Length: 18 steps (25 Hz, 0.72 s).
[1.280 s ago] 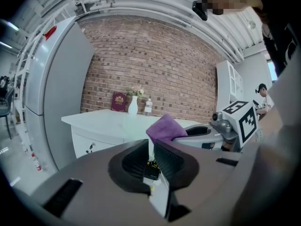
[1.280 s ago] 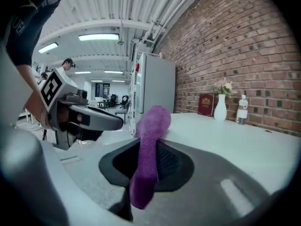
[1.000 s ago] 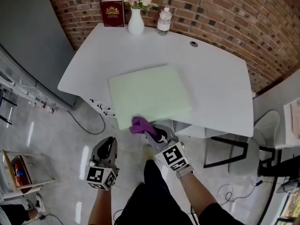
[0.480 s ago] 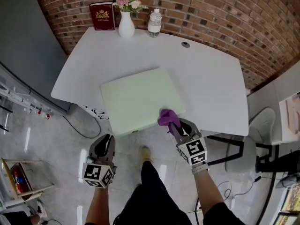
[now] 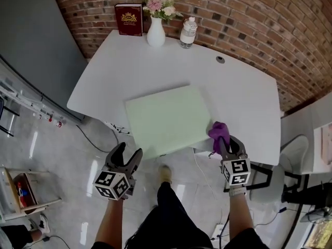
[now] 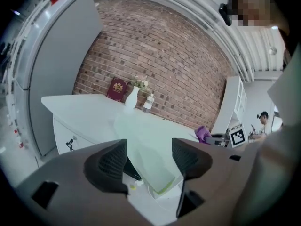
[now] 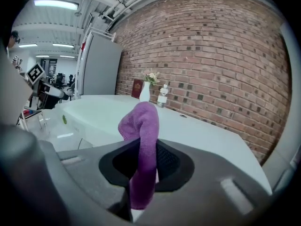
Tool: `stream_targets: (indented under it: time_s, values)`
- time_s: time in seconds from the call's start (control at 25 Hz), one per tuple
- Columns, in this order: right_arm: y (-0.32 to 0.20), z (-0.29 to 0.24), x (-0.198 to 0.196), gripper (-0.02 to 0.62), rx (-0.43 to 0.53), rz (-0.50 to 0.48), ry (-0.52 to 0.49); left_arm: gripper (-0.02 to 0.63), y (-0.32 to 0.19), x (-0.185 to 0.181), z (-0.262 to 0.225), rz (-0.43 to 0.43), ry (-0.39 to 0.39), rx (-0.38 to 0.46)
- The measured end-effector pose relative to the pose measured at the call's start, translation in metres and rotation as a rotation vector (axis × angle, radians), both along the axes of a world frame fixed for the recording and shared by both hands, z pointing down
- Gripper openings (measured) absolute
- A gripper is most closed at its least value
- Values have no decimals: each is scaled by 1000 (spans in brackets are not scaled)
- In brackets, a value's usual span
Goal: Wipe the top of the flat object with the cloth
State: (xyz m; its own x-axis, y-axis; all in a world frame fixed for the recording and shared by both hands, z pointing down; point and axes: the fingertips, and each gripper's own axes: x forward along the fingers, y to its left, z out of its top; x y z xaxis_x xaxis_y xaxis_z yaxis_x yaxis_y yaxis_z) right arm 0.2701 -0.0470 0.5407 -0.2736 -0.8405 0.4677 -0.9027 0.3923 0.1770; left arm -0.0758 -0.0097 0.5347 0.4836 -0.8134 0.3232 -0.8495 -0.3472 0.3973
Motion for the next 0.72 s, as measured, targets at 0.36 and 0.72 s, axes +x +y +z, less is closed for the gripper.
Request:
stream_targets:
  time_s: [0.36, 0.72]
  values:
    - [-59, -63, -18, 69, 79, -62, -44, 324, -49, 1, 21, 6, 274, -245]
    - [-104, -67, -102, 69, 30, -283, -168, 337, -58, 22, 53, 79, 660, -561]
